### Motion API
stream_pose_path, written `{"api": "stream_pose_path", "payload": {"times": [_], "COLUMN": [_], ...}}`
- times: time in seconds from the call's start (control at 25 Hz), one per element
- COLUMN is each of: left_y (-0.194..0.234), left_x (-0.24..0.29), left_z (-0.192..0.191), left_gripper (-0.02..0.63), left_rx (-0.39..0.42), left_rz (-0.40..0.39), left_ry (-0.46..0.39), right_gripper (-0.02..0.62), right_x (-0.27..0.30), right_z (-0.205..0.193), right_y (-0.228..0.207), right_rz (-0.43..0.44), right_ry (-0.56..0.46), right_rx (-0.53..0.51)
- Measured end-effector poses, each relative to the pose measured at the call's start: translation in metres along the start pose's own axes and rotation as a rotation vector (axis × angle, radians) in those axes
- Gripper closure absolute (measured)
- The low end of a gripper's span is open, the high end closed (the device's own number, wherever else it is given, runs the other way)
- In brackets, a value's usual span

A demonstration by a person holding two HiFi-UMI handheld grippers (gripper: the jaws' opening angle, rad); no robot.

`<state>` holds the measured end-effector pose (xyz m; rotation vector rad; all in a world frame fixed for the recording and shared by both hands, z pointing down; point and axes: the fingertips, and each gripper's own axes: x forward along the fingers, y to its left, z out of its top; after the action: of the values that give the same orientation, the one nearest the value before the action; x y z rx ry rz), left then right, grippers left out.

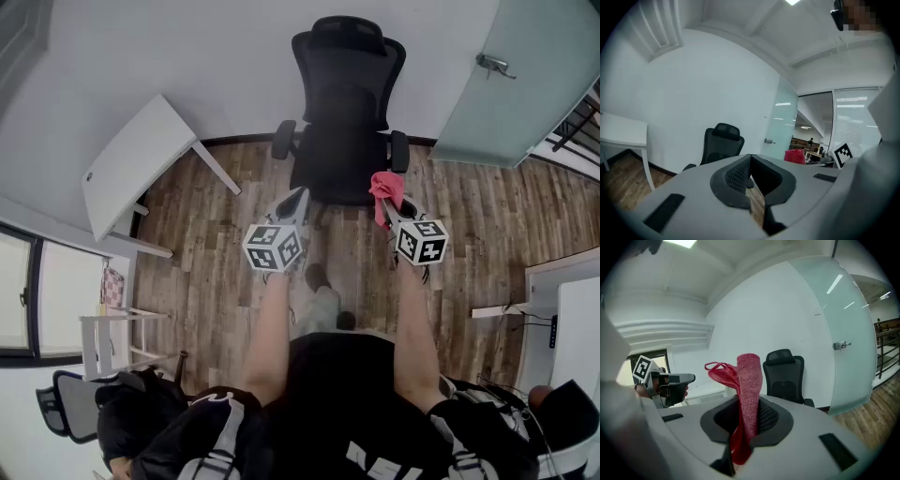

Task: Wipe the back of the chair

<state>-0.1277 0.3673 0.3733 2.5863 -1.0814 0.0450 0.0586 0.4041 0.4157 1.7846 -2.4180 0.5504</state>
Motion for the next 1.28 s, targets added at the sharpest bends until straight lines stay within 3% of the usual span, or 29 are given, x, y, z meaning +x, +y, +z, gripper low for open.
{"api": "stream_pose_path", "payload": {"times": [0.56, 1.28], "left_y": [0.027, 0.098], "left_x": [-0.004, 0.04], "left_z": [0.001, 0.016], "left_gripper": [0.583, 0.583], "left_rx": [-0.026, -0.062], "left_rz": [0.037, 0.102], "left_ry": [-0.002, 0.011], "right_gripper": [0.528, 0.528], "right_x": [0.017, 0.101], "right_z": [-0.002, 0.02], "right_y": [-0.003, -0.029], "right_rz": [-0.007, -0.015], "right_ry": [-0.006, -0.011], "right_rx": [0.023, 0.038]}}
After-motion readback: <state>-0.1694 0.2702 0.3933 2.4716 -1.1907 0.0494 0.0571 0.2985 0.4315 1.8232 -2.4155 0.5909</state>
